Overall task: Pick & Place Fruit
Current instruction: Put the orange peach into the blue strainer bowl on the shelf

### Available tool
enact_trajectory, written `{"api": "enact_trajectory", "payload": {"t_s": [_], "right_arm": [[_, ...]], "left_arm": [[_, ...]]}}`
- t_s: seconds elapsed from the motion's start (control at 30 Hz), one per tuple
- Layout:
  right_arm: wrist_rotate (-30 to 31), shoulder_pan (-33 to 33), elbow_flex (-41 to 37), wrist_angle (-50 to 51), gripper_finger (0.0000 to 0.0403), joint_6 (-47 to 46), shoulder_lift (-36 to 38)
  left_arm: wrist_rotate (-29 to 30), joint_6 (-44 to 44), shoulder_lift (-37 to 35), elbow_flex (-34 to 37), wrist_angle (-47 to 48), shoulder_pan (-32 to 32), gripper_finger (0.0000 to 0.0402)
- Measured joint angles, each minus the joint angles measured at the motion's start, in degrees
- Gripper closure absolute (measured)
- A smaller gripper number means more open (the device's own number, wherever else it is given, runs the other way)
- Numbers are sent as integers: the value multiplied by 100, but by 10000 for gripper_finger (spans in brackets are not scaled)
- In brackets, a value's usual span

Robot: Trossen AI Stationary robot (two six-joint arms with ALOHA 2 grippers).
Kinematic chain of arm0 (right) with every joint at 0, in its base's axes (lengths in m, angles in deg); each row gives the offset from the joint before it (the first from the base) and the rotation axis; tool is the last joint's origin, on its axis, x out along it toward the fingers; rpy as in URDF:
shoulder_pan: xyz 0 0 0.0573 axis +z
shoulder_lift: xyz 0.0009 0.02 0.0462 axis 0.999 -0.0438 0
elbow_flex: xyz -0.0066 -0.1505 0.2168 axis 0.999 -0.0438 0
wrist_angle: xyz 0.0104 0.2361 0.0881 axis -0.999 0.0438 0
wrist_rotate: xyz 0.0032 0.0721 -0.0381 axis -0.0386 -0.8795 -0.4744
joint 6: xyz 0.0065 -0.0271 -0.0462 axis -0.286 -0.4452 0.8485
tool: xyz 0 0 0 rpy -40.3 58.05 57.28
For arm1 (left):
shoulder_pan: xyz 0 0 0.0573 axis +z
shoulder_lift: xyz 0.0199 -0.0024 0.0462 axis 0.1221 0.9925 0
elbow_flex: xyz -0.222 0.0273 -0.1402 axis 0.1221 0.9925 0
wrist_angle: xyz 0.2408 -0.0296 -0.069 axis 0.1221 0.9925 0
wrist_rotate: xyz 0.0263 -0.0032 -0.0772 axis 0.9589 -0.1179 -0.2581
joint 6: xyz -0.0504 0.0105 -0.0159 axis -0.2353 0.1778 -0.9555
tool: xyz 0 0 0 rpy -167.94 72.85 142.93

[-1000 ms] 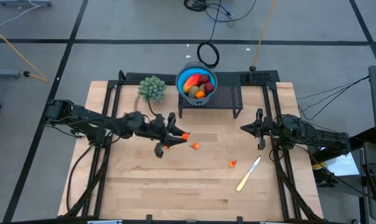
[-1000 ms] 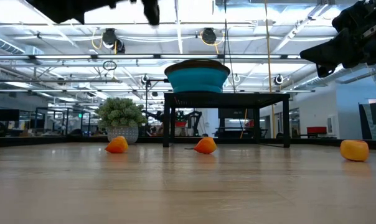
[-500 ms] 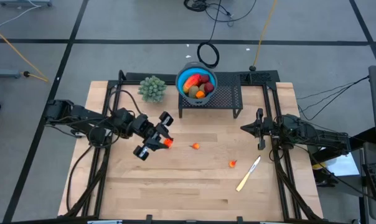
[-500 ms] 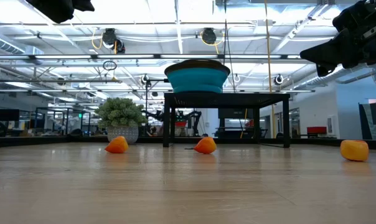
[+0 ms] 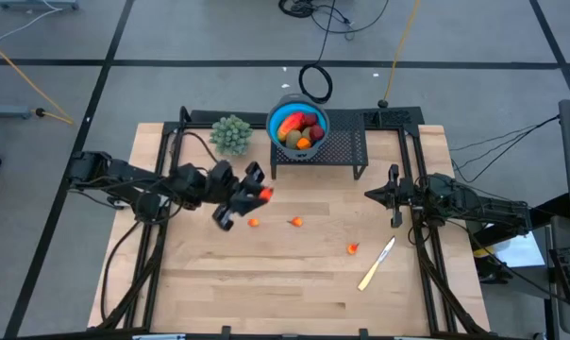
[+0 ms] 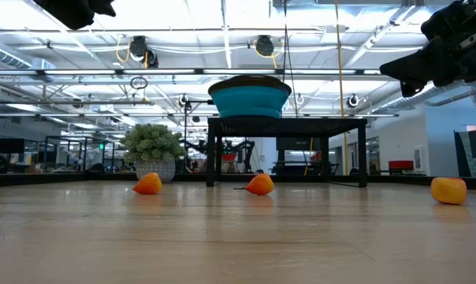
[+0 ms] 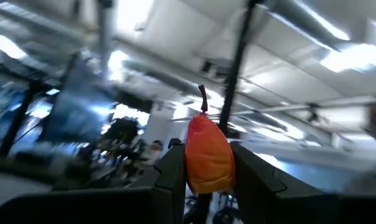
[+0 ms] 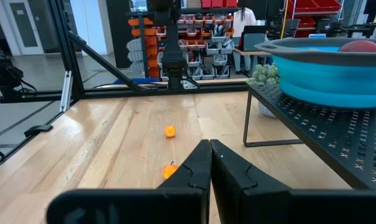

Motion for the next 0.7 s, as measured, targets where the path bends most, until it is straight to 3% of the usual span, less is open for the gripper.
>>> {"api": "enact_trajectory", "payload": {"t_s": [0.2, 0.33, 0.5, 0.7], "right_arm": [[0, 0, 0, 0, 403, 0, 0], [2, 0, 0, 0, 403, 0, -1], [19, 0, 0, 0, 403, 0, -1], [24, 0, 0, 0, 403, -9, -3]], "left_arm": [[1188, -1286, 0, 0, 992, 302, 302], [1620, -1844, 2, 0, 1668, 599, 302], [1788, -1758, 0, -239, 2675, 989, 302], [1788, -947, 2, -1335, 5362, 1389, 302]]}}
